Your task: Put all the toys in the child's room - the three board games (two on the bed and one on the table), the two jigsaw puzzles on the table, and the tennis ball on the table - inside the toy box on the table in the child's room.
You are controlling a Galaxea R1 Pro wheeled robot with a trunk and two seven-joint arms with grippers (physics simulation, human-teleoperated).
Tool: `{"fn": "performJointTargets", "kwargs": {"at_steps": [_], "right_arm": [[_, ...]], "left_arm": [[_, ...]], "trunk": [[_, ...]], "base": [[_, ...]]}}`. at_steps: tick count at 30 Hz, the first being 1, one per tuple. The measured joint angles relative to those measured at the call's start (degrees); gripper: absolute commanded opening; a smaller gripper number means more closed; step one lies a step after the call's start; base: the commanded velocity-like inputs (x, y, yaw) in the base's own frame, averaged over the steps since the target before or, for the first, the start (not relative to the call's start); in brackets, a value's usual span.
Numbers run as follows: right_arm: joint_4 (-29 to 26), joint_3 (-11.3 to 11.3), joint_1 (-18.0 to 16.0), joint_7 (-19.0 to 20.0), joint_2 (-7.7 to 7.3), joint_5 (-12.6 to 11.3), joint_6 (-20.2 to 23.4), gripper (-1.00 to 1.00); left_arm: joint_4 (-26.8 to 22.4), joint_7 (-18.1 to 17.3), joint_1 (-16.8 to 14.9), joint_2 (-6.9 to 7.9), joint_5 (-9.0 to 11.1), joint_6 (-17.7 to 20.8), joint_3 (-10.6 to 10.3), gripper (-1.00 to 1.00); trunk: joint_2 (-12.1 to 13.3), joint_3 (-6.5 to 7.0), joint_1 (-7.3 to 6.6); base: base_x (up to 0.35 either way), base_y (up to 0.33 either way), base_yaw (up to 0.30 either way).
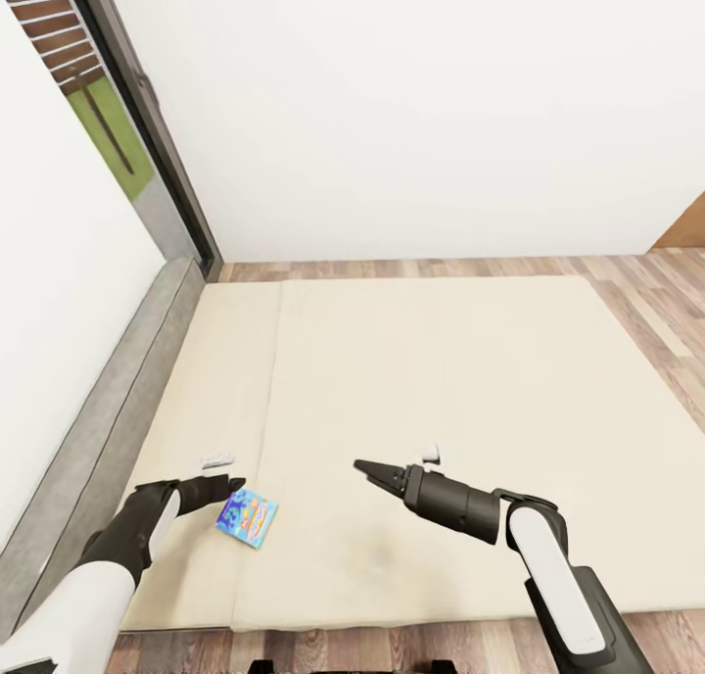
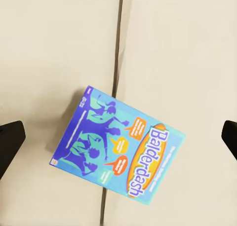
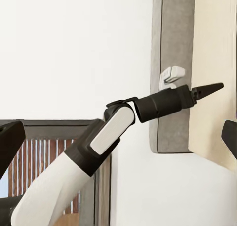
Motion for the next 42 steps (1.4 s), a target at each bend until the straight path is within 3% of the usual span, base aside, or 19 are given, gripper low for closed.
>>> {"fn": "performJointTargets", "kwargs": {"at_steps": [15,42], "right_arm": [[0.0,-1.0,0.0,0.0,0.13,0.0,-0.2,1.0],[0.1,-0.6,0.0,-0.3,0.14,0.5,-0.2,1.0]], "left_arm": [[-1.5,0.2,-0.3,-0.91,-0.1,-0.6,-0.2,1.0],[-1.6,0.1,-0.3,-0.94,-0.2,-0.6,-0.2,1.0]], "trunk": [[0.0,-1.42,0.0],[0.0,-3.97,0.0]], "base": [[0.0,0.0,0.0],[0.0,0.0,0.0]]}}
